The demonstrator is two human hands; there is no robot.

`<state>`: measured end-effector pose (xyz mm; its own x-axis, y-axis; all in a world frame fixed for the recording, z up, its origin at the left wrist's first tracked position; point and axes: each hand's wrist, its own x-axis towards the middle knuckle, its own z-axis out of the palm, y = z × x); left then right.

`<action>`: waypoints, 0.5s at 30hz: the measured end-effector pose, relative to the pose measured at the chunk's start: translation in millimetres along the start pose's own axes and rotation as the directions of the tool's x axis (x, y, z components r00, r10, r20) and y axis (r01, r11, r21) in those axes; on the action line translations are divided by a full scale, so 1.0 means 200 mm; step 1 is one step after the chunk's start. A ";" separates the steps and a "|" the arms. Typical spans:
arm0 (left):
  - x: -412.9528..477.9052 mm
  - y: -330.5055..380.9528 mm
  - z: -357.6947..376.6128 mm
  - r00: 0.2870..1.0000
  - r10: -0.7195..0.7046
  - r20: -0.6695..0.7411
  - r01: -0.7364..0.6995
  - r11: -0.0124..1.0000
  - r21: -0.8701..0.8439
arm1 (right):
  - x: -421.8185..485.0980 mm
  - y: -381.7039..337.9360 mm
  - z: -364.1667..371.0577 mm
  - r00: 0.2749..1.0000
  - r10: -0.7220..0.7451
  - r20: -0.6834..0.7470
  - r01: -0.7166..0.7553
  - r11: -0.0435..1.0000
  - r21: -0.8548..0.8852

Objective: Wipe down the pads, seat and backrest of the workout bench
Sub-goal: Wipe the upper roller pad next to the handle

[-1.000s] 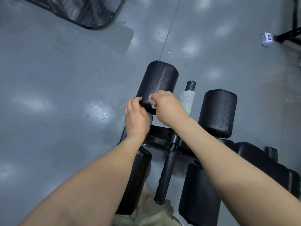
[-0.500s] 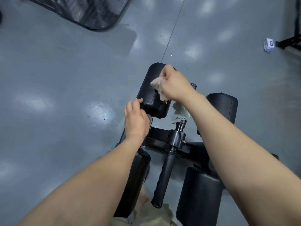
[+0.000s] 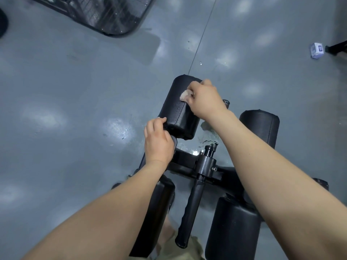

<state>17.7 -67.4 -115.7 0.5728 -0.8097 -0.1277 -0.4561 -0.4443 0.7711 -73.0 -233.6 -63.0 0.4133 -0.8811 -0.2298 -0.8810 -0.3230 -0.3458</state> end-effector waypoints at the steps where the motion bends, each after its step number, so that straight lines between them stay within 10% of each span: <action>1: 0.00 0.00 0.00 1.000 0.003 0.003 -0.003 1.000 0.005 | 0.02 0.02 0.00 1.000 -0.005 -0.015 0.005 1.000 0.018; 15: -0.01 0.01 0.00 0.995 0.102 -0.008 -0.101 0.991 0.092 | 0.22 0.05 -0.02 0.986 0.114 -0.121 -0.119 0.992 -0.036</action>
<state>16.3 -66.5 -114.3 0.5284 -0.8479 -0.0433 -0.5722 -0.3934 0.7196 -64.1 -277.0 -71.7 0.2795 -0.9475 -0.1553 -0.9315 -0.2284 -0.2832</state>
